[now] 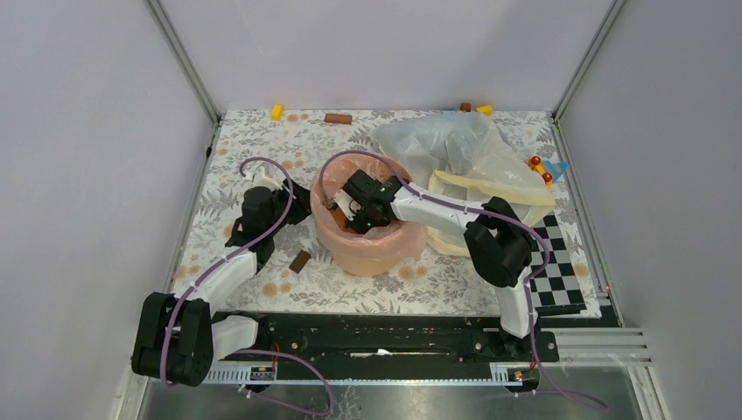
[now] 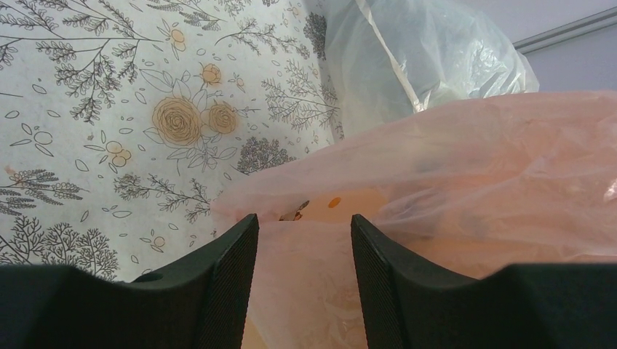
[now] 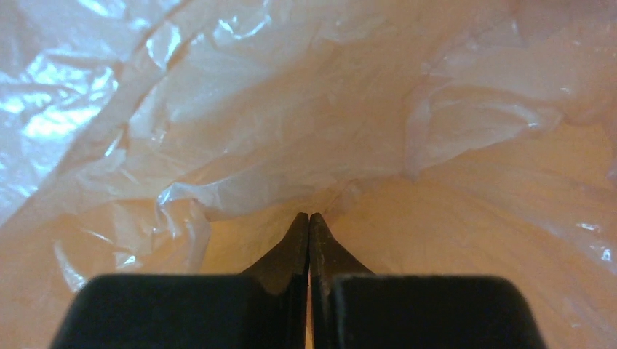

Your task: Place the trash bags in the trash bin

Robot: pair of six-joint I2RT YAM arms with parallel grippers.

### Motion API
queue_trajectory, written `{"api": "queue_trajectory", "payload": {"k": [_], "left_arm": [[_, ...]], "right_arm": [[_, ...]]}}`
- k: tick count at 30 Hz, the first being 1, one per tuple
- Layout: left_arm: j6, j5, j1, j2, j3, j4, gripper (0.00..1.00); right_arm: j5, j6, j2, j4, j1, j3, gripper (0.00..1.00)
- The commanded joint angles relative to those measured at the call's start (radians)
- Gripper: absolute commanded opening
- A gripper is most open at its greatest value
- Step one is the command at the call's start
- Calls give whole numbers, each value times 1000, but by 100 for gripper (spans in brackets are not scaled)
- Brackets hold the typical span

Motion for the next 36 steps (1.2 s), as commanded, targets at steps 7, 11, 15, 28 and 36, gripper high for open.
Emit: {"api": "queue_trajectory", "payload": {"k": [7,11,15,28,36], "left_arm": [[-5,42,-18,15,35,63,53],[0,50,-19,24,34,64,53],[1,57,-19,28,33,69,53],[-3,66,-23,50,35,86,53],[-8,66,-34,87,27,107,52]], "right_arm": [[-5,21,76,-80,-12,75,0],[-13,21,122,-57,-13,58,0],[-5,19,161,-43,-14,50,0],[61,58,-20,40,-18,21,0],[93,85,-74,37,-18,39,2]]}}
